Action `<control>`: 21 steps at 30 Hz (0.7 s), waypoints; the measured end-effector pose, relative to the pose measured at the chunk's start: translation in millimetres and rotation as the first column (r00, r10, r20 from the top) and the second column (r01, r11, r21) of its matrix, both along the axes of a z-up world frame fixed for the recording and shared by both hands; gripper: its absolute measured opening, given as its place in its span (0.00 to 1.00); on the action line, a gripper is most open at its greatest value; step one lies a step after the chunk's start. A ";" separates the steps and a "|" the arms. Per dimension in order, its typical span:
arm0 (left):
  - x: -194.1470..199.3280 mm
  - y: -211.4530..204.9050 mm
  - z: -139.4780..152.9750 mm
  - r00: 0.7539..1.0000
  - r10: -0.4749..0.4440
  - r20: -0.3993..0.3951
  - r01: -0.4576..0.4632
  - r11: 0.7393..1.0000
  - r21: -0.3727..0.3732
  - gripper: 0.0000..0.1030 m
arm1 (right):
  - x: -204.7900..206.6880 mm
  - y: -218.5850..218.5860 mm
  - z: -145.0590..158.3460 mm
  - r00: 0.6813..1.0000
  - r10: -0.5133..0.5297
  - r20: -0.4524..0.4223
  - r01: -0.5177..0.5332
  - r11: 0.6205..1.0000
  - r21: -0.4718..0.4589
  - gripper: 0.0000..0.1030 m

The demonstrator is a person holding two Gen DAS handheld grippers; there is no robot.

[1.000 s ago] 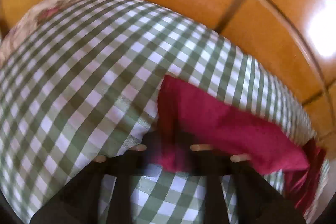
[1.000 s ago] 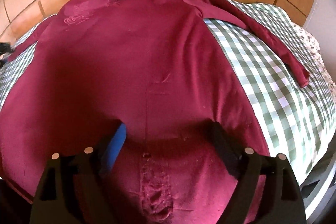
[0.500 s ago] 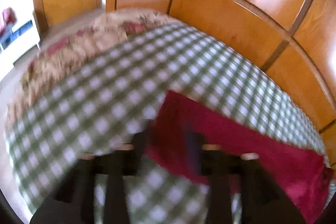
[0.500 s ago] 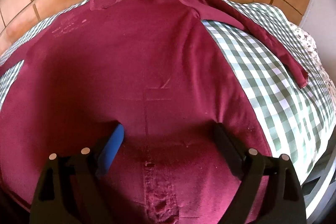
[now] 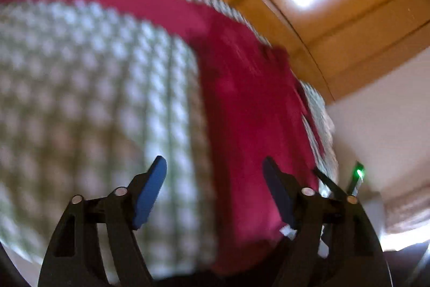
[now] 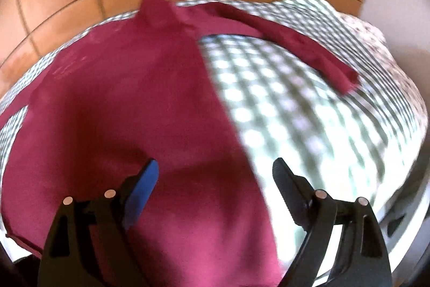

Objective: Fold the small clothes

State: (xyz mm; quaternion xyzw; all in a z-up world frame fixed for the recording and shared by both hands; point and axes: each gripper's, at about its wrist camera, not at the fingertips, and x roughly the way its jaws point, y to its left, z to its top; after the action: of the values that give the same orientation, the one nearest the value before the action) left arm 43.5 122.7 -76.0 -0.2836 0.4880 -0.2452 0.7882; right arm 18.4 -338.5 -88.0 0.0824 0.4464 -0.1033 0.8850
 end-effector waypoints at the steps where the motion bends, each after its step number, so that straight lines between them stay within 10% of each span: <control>1: -9.2 -11.1 -6.5 1.000 -0.013 -0.023 0.013 1.000 -0.003 0.76 | -8.9 -4.1 -3.4 1.000 0.017 -0.015 -0.016 0.999 0.029 0.82; 5: -39.5 -30.0 -21.9 1.000 0.027 -0.017 -0.027 1.000 -0.009 0.66 | -37.9 3.9 -17.5 0.996 0.089 -0.034 -0.087 0.995 0.052 0.67; 6: -42.7 -32.9 -22.0 1.000 0.020 -0.022 -0.021 0.999 -0.034 0.51 | -41.4 5.9 -18.3 0.995 0.098 -0.027 -0.096 0.994 0.052 0.57; 7: -43.7 -38.6 -21.3 1.000 -0.004 -0.031 0.003 1.000 -0.031 0.14 | -44.3 9.6 -17.3 0.993 0.119 -0.017 -0.117 0.991 0.061 0.42; 8: -45.1 -43.3 -17.5 1.000 -0.010 -0.015 0.010 1.000 0.025 0.05 | -44.0 12.4 -15.1 0.991 0.135 -0.015 -0.134 0.988 0.072 0.31; 9: -46.3 -43.2 -11.9 1.000 -0.016 0.012 0.015 0.999 0.049 0.04 | -42.9 14.3 -10.7 0.989 0.150 -0.015 -0.149 0.986 0.077 0.08; 14: -67.7 -33.6 34.9 0.989 -0.030 0.146 0.010 0.991 0.133 0.03 | -61.0 3.0 32.4 0.980 0.161 0.114 -0.174 0.977 0.121 0.09; 21: -79.0 -36.5 2.9 0.999 -0.047 -0.017 0.050 0.941 0.334 0.15 | -69.0 13.1 -6.1 0.983 0.177 -0.038 -0.174 0.982 0.077 0.09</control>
State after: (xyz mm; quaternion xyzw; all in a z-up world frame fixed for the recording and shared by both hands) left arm -35.5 86.2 -73.1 -0.1346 0.5329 -0.1769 0.8165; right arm -50.6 -325.5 -94.1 0.0726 0.4749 -0.0103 0.8770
